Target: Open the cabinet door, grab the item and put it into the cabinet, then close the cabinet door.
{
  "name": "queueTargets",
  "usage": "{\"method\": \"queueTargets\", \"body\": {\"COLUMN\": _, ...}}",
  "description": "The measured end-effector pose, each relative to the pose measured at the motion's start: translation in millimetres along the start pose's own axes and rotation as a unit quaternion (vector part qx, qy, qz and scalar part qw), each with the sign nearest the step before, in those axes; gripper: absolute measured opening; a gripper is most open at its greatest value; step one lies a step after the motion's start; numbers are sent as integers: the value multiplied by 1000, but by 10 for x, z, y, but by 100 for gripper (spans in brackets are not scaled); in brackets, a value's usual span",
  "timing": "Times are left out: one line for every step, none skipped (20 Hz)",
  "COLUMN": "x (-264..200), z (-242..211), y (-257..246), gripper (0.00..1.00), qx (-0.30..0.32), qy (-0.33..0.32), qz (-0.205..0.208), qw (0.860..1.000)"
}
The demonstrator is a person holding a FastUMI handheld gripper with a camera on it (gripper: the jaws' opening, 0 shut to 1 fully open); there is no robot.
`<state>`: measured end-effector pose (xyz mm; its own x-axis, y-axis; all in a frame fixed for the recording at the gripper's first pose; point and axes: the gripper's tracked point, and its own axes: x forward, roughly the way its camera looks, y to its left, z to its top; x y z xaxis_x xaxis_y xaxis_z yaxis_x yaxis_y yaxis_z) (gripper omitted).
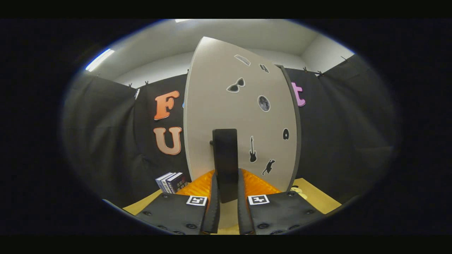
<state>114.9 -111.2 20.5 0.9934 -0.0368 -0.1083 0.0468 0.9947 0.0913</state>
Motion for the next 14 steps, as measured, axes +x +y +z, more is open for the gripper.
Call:
{"method": "queueTargets", "body": {"x": -77, "z": 12, "y": -97, "gripper": 29, "qx": 2, "qy": -2, "qz": 4, "qw": 1000}}
{"method": "queueTargets", "body": {"x": -158, "z": 20, "y": -194, "gripper": 29, "qx": 4, "qy": -3, "qz": 8, "qw": 1000}}
{"method": "queueTargets", "body": {"x": -256, "z": 22, "y": -303, "gripper": 28, "qx": 7, "qy": -5, "qz": 10, "qw": 1000}}
{"method": "queueTargets", "body": {"x": -343, "z": 30, "y": -411, "gripper": 28, "qx": 10, "qy": -7, "qz": 10, "qw": 1000}}
{"method": "queueTargets", "body": {"x": -422, "z": 41, "y": -536, "gripper": 28, "qx": 10, "qy": -8, "qz": 11, "qw": 1000}}
{"method": "queueTargets", "body": {"x": -503, "z": 38, "y": -654, "gripper": 27, "qx": 7, "qy": -7, "qz": 10, "qw": 1000}}
{"method": "queueTargets", "body": {"x": -575, "z": 13, "y": -777, "gripper": 27, "qx": 4, "qy": -4, "qz": 10, "qw": 1000}}
{"method": "queueTargets", "body": {"x": -635, "z": 29, "y": -895, "gripper": 26, "qx": 6, "qy": -9, "qz": 8, "qw": 1000}}
{"method": "queueTargets", "body": {"x": -683, "z": 50, "y": -1005, "gripper": 26, "qx": 9, "qy": -12, "qz": 7, "qw": 1000}}
{"method": "queueTargets", "body": {"x": -732, "z": 46, "y": -1105, "gripper": 26, "qx": 11, "qy": -12, "qz": 7, "qw": 1000}}
{"method": "queueTargets", "body": {"x": -756, "z": 33, "y": -1210, "gripper": 25, "qx": 12, "qy": -12, "qz": 4, "qw": 1000}}
{"method": "queueTargets", "body": {"x": -786, "z": 35, "y": -1302, "gripper": 25, "qx": 11, "qy": -12, "qz": 0, "qw": 1000}}
{"method": "queueTargets", "body": {"x": -802, "z": 39, "y": -1404, "gripper": 25, "qx": 8, "qy": -11, "qz": -6, "qw": 1000}}
{"method": "queueTargets", "body": {"x": -807, "z": 37, "y": -1509, "gripper": 24, "qx": 7, "qy": -8, "qz": -15, "qw": 1000}}
